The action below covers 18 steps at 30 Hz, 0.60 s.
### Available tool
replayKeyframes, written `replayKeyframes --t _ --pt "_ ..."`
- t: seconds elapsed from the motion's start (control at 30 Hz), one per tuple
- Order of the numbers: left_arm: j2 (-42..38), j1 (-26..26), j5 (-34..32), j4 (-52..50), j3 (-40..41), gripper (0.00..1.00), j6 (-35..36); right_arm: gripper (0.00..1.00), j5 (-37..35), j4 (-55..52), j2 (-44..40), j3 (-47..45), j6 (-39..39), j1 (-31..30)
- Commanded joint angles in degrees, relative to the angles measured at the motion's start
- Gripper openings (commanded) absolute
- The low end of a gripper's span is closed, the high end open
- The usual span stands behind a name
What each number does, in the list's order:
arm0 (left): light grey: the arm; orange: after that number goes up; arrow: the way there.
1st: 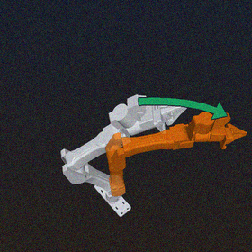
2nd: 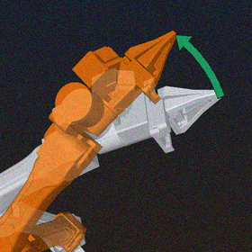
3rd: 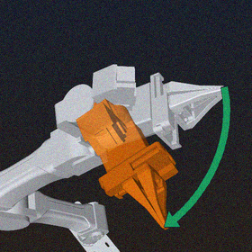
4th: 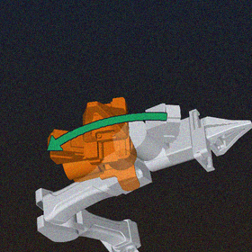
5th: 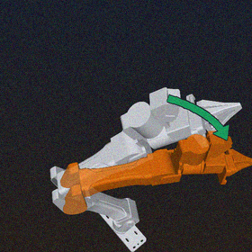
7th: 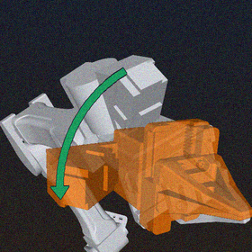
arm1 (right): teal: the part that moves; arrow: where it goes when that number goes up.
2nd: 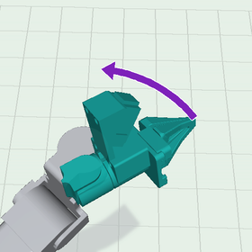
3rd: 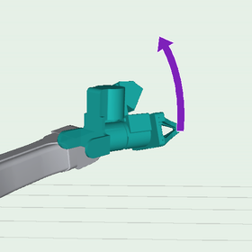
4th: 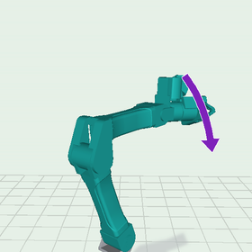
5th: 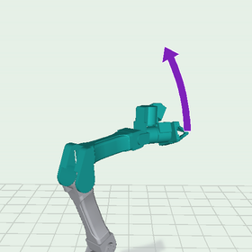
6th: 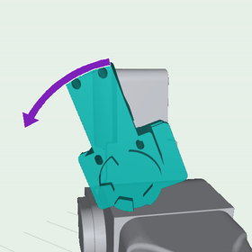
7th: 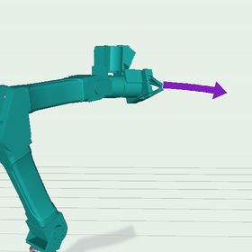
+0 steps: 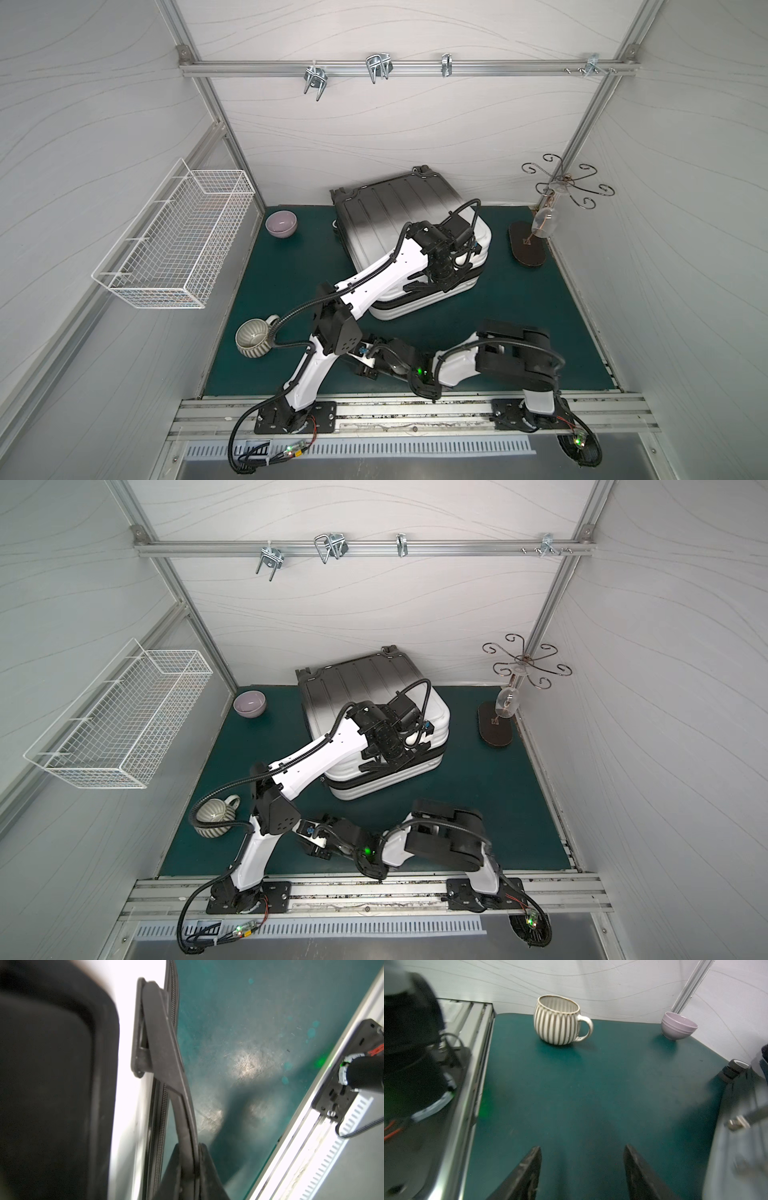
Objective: Close the suitcase zippers
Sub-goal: Zip the zipper on the suitcase.
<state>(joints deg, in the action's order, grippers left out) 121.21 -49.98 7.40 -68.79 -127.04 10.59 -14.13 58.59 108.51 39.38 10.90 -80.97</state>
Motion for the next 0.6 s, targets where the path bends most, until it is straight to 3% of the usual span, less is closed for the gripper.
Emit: replayKeyframes --t 0.0,0.17,0.33,0.4,0.43,0.57 --pt "-10.0 5.3 1.4 11.7 5.8 0.0 3.4 0.65 -5.1 3.0 -7.0 -9.4 -5.1 -1.0" --pt "-19.2 10.5 -0.2 15.1 19.4 0.0 -0.3 0.65 -12.4 4.3 -18.6 -19.6 -9.3 -1.6" --pt "-30.2 10.7 4.9 24.3 38.8 0.0 -5.5 0.66 -19.8 -14.9 -38.7 -21.6 -13.8 -0.3" --pt "-33.2 10.8 4.1 26.2 43.8 0.01 -6.9 0.66 -21.4 -27.7 -48.0 -20.5 -18.3 2.2" --pt "-34.2 10.9 3.4 26.1 45.1 0.05 -7.3 0.66 -21.6 -33.1 -51.8 -19.8 -20.3 3.7" --pt "-39.8 11.2 0.1 24.6 49.0 0.4 -9.8 0.68 -17.7 -58.6 -63.9 -12.4 -28.5 13.3"
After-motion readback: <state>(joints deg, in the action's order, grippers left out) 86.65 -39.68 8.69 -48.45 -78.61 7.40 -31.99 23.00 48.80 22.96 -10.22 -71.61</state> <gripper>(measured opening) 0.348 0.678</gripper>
